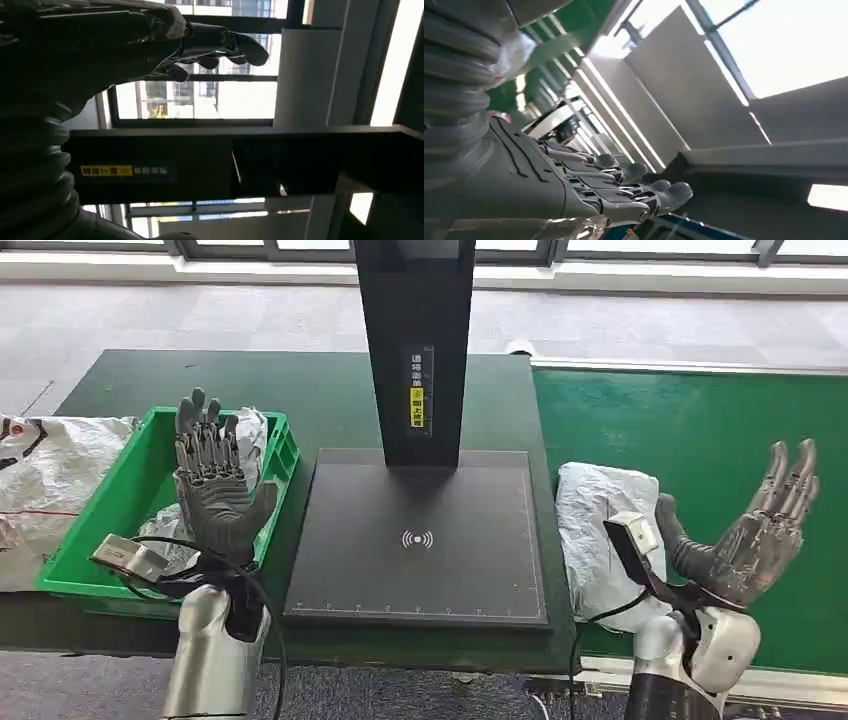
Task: Moved the parcel from conveyor to table for the left to box.
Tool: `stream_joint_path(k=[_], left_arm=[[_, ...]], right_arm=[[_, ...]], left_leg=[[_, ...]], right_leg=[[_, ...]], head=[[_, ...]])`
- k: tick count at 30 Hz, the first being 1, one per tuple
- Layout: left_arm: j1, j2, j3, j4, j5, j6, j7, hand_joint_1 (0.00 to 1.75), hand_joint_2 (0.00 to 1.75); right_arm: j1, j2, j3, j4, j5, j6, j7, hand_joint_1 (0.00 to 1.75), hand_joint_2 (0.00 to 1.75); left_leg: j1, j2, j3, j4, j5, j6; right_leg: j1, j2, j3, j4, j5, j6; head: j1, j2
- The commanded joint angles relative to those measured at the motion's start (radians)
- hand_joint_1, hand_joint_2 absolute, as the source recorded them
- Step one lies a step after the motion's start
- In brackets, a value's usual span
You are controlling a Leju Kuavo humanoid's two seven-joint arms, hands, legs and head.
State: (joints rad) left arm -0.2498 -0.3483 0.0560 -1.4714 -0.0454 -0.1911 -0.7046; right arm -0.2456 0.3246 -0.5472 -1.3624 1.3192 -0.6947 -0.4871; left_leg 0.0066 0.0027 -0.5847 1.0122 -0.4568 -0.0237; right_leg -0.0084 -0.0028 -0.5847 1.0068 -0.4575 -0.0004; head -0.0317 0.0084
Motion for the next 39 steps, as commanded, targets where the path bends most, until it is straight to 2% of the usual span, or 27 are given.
stream_joint_path(k=[1, 4, 7, 11, 12, 14, 15, 17, 20, 24, 26, 29, 31, 33, 35, 38, 39], left_arm=[[0.079, 0.02, -0.188, -0.062, -0.001, -0.048, 0.006, 0.0, 1.75], [0.074, 0.02, -0.193, -0.053, 0.004, -0.064, 0.006, 0.0, 1.75], [0.074, 0.02, -0.193, -0.053, 0.004, -0.064, 0.006, 0.0, 1.75], [0.067, 0.021, -0.196, -0.035, 0.009, -0.086, 0.006, 0.0, 1.75], [0.065, 0.023, -0.199, -0.027, 0.007, -0.089, 0.006, 0.0, 1.75], [0.062, 0.022, -0.203, -0.016, 0.005, -0.09, 0.006, 0.0, 1.75], [0.059, 0.025, -0.207, -0.009, 0.004, -0.091, 0.006, 0.0, 1.75], [0.057, 0.026, -0.209, -0.005, 0.003, -0.089, 0.006, 0.0, 1.75], [0.054, 0.031, -0.198, -0.001, 0.024, -0.102, 0.006, 0.0, 1.75], [0.048, 0.029, -0.194, 0.01, 0.007, -0.087, 0.006, 0.0, 1.75], [0.045, 0.028, -0.196, 0.015, 0.013, -0.094, 0.006, 0.0, 1.75], [0.042, 0.026, -0.204, 0.02, 0.011, -0.092, 0.006, 0.0, 1.75], [0.042, 0.026, -0.204, 0.02, 0.011, -0.092, 0.006, 0.0, 1.75], [0.041, 0.026, -0.206, 0.022, 0.01, -0.095, 0.006, 0.0, 1.75], [0.04, 0.028, -0.213, 0.024, 0.005, -0.086, 0.006, 0.0, 1.75], [0.039, 0.027, -0.215, 0.029, 0.003, -0.085, 0.006, 0.0, 1.75], [0.039, 0.027, -0.219, 0.031, -0.001, -0.079, 0.006, 0.0, 1.75]], right_arm=[[-0.259, -0.098, -0.398, 0.574, 0.044, -0.003, 0.056, 0.0, 1.75], [-0.284, -0.139, -0.387, 0.686, 0.008, -0.003, 0.073, 0.0, 1.75], [-0.284, -0.139, -0.387, 0.686, 0.008, -0.003, 0.073, 0.0, 1.75], [-0.327, -0.195, -0.376, 0.869, -0.029, -0.003, 0.052, 0.0, 1.75], [-0.353, -0.21, -0.396, 0.948, -0.113, 0.046, -0.022, 0.0, 1.75], [-0.368, -0.225, -0.401, 1.001, -0.147, 0.103, -0.044, 0.0, 1.75], [-0.381, -0.234, -0.429, 1.038, -0.211, 0.217, -0.087, 0.0, 1.75], [-0.382, -0.237, -0.429, 1.05, -0.221, 0.249, -0.085, 0.0, 1.75], [-0.382, -0.229, -0.417, 1.066, -0.252, 0.362, -0.105, 0.0, 1.75], [-0.369, -0.224, -0.389, 1.056, -0.25, 0.376, -0.115, 0.0, 1.75], [-0.359, -0.22, -0.34, 1.06, -0.198, 0.345, -0.087, 0.0, 1.75], [-0.343, -0.215, -0.258, 1.068, -0.108, 0.288, 0.03, 0.0, 1.75], [-0.343, -0.215, -0.258, 1.068, -0.108, 0.288, 0.03, 0.0, 1.75], [-0.337, -0.218, -0.206, 1.077, -0.038, 0.268, 0.141, 0.0, 1.75], [-0.329, -0.221, -0.142, 1.085, 0.039, 0.291, 0.243, 0.0, 1.75], [-0.325, -0.224, -0.117, 1.096, 0.073, 0.316, 0.297, 0.0, 1.75], [-0.319, -0.223, -0.095, 1.095, 0.1, 0.343, 0.346, 0.0, 1.75]], left_leg=[[0.0, 0.0, 0.005, -0.005, 0.002, 0.002], [0.0, 0.001, 0.005, -0.005, 0.001, 0.001], [0.0, 0.001, 0.004, -0.003, 0.001, 0.001], [0.0, 0.003, 0.003, -0.002, 0.0, 0.001], [0.0, 0.002, 0.003, -0.002, 0.0, 0.001], [0.0, 0.002, 0.003, -0.002, 0.001, 0.001], [0.0, 0.002, 0.003, -0.003, 0.001, 0.001], [0.0, 0.002, 0.003, -0.003, 0.001, 0.002], [0.0, 0.001, 0.004, -0.004, 0.002, 0.002], [-0.001, 0.002, 0.002, -0.002, 0.0, 0.001], [-0.001, 0.001, 0.002, -0.002, 0.001, 0.0], [0.0, 0.001, 0.001, -0.001, 0.0, 0.0], [0.0, 0.001, 0.001, -0.002, 0.001, 0.001], [0.0, 0.001, 0.002, -0.002, 0.001, 0.001], [0.0, 0.001, 0.002, -0.003, 0.001, 0.001], [0.0, 0.0, 0.001, -0.002, 0.001, 0.001], [0.0, 0.001, 0.001, -0.001, 0.001, 0.001]], right_leg=[[0.0, 0.0, 0.005, -0.006, 0.002, 0.001], [0.001, 0.001, 0.005, -0.006, 0.002, 0.0], [0.0, 0.001, 0.004, -0.005, 0.001, 0.0], [0.0, 0.003, 0.002, -0.003, 0.001, 0.0], [0.001, 0.002, 0.002, -0.003, 0.001, 0.0], [0.001, 0.002, 0.002, -0.003, 0.001, 0.001], [0.0, 0.002, 0.002, -0.004, 0.002, 0.001], [0.001, 0.002, 0.003, -0.004, 0.002, 0.001], [0.0, 0.002, 0.003, -0.005, 0.002, 0.001], [-0.001, 0.002, 0.0, -0.001, 0.0, 0.0], [-0.001, 0.001, 0.001, -0.001, 0.0, 0.0], [0.0, 0.001, 0.001, -0.002, 0.0, 0.0], [0.0, 0.001, 0.0, -0.002, 0.001, 0.0], [0.0, 0.001, 0.001, -0.002, 0.001, 0.0], [0.0, 0.001, 0.001, -0.003, 0.001, 0.0], [0.0, 0.0, 0.001, -0.003, 0.001, 0.0], [0.0, 0.0, 0.0, -0.002, 0.001, 0.0]], head=[[0.0, 0.0], [0.0, 0.0], [0.0, 0.0], [0.0, 0.0], [0.0, 0.0], [0.0, 0.0], [0.0, 0.0], [0.0, 0.0], [0.0, 0.0], [0.0, 0.0], [0.0, 0.0], [0.0, 0.0], [0.0, 0.0], [0.0, 0.0], [0.0, 0.0], [0.0, 0.0], [0.0, 0.0]])
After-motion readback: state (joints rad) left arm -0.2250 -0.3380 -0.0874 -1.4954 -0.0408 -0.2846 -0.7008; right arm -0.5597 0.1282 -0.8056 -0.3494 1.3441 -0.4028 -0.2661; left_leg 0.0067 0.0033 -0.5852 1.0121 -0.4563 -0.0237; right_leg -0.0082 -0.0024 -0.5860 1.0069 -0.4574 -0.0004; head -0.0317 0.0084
